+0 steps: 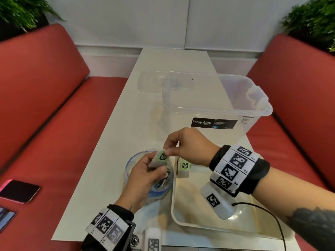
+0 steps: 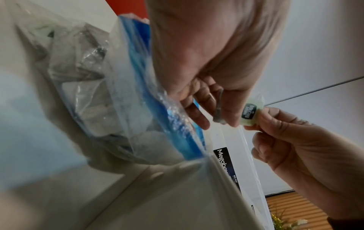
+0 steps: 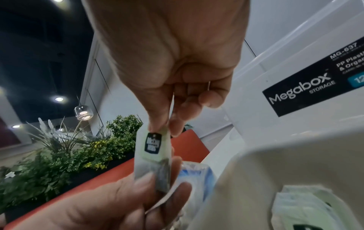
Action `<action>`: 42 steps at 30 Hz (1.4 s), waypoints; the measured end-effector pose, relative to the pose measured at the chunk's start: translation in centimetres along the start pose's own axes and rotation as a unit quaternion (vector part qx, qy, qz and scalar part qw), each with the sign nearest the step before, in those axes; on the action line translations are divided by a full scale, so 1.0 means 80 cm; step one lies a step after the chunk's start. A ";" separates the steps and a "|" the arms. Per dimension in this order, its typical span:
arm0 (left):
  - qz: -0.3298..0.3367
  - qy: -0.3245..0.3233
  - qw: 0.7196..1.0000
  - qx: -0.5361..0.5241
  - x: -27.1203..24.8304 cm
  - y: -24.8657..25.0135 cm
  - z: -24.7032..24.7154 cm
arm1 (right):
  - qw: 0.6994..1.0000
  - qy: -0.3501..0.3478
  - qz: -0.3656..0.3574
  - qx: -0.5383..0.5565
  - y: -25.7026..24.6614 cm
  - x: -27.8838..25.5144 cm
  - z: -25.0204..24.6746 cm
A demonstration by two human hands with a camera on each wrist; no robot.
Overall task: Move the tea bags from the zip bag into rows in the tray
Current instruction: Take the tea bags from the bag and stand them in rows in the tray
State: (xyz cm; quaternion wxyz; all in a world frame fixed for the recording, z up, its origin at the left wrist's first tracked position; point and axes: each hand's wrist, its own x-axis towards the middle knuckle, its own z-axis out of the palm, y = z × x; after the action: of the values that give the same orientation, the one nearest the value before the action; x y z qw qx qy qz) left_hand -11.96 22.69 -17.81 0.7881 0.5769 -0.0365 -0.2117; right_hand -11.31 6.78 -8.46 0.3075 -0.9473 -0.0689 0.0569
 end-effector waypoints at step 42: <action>0.091 0.056 0.994 -0.014 -0.021 0.017 -0.017 | 0.864 -0.362 -0.011 -0.349 0.071 -0.010 0.054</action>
State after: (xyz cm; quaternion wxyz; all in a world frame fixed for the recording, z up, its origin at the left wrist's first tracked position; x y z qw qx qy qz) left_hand -12.66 24.88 -16.70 0.8129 0.5710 -0.0421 -0.1070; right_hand -12.22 4.59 -15.25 -0.0888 -0.9049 -0.2010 0.3646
